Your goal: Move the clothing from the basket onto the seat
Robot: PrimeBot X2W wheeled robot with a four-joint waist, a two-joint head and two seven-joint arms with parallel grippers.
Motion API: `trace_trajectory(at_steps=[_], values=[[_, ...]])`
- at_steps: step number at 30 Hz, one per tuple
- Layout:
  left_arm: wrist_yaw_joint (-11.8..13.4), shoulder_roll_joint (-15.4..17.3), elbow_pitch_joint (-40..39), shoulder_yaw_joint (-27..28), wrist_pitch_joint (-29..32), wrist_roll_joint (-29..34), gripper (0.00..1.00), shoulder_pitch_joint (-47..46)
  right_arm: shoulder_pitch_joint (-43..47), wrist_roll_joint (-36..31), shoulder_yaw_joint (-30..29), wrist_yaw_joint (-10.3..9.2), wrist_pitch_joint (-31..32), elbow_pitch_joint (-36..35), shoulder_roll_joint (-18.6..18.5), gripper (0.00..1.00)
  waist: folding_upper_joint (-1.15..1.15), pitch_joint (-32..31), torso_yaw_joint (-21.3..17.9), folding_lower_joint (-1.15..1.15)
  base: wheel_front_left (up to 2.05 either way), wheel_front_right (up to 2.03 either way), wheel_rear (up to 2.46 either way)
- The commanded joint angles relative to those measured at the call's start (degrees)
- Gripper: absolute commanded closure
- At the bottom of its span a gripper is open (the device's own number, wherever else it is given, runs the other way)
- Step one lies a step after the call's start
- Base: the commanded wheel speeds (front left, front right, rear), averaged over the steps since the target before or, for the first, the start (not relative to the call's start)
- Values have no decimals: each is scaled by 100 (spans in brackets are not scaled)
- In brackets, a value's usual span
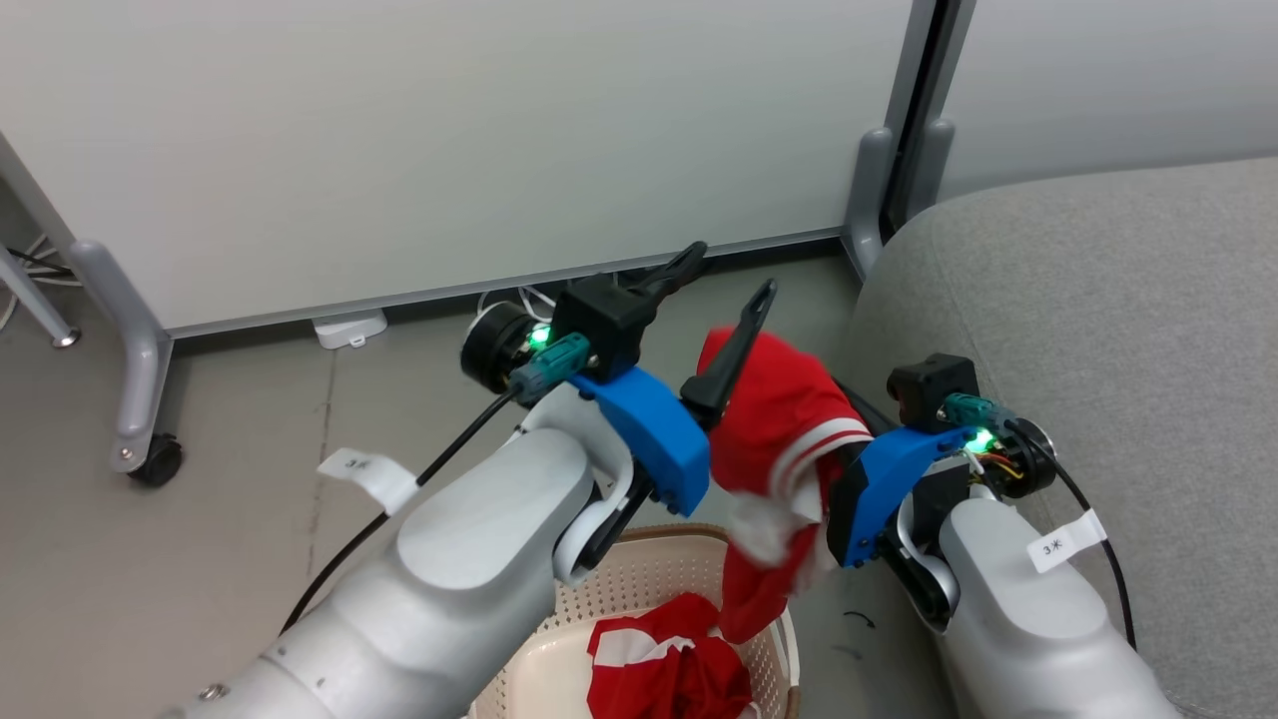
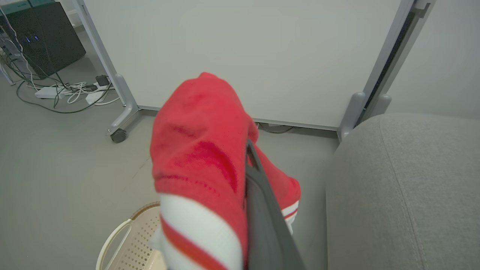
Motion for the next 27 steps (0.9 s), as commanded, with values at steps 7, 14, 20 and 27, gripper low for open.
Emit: trace_trajectory(at_steps=[7, 14, 20, 27], values=[[68, 588, -1043, 1185, -25, 956, 0, 1247, -129, -93, -111, 3, -75, -52, -15, 100, 0, 23, -228, 0, 0, 0, 0], [-7, 935, -1895, 2339, -21, 1795, 0, 2553, -131, -144, -138, 3, -43, -206, -17, 100, 0, 59, -577, 0, 0, 0, 0], [-16, 981, -2553, 3270, -22, 2530, 0, 3514, -108, -160, -115, 3, 12, -412, -16, 100, 0, 109, -1020, 0, 0, 0, 0], [-98, 732, -2962, 4210, -23, 2877, 0, 4370, -11, -194, -126, 3, 71, -655, -15, 100, 0, 147, -1506, 0, 0, 0, 0]])
